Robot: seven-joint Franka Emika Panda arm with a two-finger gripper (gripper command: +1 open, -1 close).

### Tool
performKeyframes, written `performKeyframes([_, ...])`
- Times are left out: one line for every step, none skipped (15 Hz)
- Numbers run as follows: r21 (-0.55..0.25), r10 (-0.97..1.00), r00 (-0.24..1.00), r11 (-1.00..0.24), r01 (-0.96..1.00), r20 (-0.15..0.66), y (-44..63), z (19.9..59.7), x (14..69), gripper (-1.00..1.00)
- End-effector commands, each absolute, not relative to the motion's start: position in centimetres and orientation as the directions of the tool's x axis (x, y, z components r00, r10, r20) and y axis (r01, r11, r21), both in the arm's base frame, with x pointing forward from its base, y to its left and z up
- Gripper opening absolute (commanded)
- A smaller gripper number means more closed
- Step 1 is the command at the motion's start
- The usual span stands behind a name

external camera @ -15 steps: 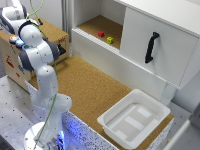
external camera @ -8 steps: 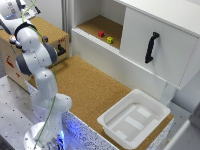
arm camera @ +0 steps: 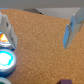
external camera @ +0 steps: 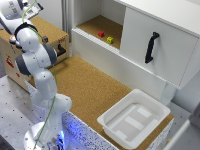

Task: Turn on the blue light

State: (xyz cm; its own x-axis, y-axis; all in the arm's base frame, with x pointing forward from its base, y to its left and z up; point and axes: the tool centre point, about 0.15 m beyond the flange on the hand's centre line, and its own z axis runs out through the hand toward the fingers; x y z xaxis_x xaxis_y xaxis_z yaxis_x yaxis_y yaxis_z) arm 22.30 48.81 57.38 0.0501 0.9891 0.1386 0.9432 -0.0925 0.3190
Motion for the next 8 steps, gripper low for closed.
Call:
performKeyframes([0.307,0.995,0.014,-0.045,0.951,0.104,47.6,57.1,26.9,1.0])
performKeyframes([0.304,0.994,0.017,-0.051,0.951,0.112,46.8,56.9,27.4,1.0])
performKeyframes([0.301,0.994,0.021,-0.053,0.952,0.109,45.8,56.5,27.8,1.0])
performKeyframes([0.293,0.993,0.026,-0.058,0.954,0.114,44.8,56.0,28.0,1.0])
performKeyframes([0.284,0.994,0.032,-0.061,0.957,0.108,43.8,55.4,28.1,1.0])
performKeyframes([0.269,0.994,0.038,-0.065,0.961,0.105,42.7,54.7,28.1,1.0])
performKeyframes([0.258,0.994,0.046,-0.07,0.964,0.099,41.7,54.0,28.0,1.0])
performKeyframes([0.244,0.993,0.06,-0.082,0.966,0.098,40.5,53.1,27.8,1.0])
